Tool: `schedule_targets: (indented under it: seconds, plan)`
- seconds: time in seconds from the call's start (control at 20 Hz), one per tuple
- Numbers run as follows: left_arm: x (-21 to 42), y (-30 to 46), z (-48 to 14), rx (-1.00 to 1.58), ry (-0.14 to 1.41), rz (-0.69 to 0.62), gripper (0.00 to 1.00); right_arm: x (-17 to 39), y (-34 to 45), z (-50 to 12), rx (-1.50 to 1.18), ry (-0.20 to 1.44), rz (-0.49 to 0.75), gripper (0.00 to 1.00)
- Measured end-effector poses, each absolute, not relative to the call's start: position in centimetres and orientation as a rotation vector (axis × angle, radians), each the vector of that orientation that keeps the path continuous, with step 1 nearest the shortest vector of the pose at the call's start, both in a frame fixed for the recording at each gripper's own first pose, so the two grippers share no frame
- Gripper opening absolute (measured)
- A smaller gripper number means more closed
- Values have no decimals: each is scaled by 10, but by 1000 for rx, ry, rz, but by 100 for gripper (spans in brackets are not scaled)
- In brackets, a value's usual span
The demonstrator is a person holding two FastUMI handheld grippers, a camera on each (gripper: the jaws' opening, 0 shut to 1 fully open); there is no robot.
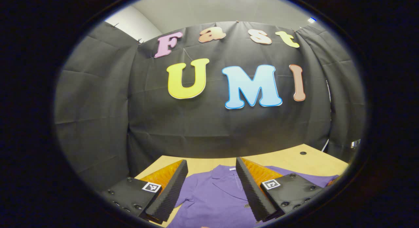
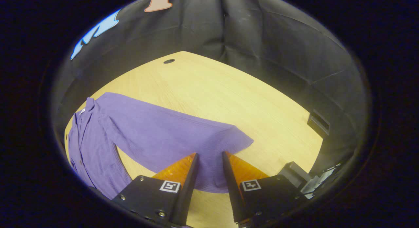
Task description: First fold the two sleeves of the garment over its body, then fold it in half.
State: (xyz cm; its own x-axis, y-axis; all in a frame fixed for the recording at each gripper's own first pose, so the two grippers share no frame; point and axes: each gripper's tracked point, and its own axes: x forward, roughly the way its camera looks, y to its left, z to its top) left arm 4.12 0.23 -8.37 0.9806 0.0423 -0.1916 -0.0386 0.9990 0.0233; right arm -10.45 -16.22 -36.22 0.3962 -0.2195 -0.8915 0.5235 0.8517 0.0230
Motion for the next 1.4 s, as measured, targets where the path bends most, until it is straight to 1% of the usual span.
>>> schedule_targets:
  seconds: [0.1,0.15,0.2,0.25,0.3,0.35,0.55,0.9,1.15,1.4]
  plan:
    - [38,6,-82,22,191,44,99,-104,-158,-357,391,1057,-492,16]
    - [37,8,-81,23,189,46,99,-102,-160,-360,403,1052,-483,19]
    - [37,9,-81,21,189,48,99,-103,-166,-360,393,1026,-495,19]
    - [36,9,-81,21,189,48,99,-98,-165,-360,393,1027,-476,5]
    - [36,9,-81,21,189,49,99,-101,-164,-356,375,1032,-458,7]
    - [36,9,-82,18,187,47,99,-101,-164,-354,353,1023,-444,5]
    - [35,4,-80,12,181,31,100,-92,-149,-328,303,954,-379,4]
    - [39,5,-92,-35,183,-22,100,-63,-109,-250,341,798,-302,4]
    - [43,39,-106,-65,187,-35,100,-27,-66,-202,310,708,-243,4]
    - [49,83,-119,-59,194,-18,99,28,-14,-178,248,643,-167,4]
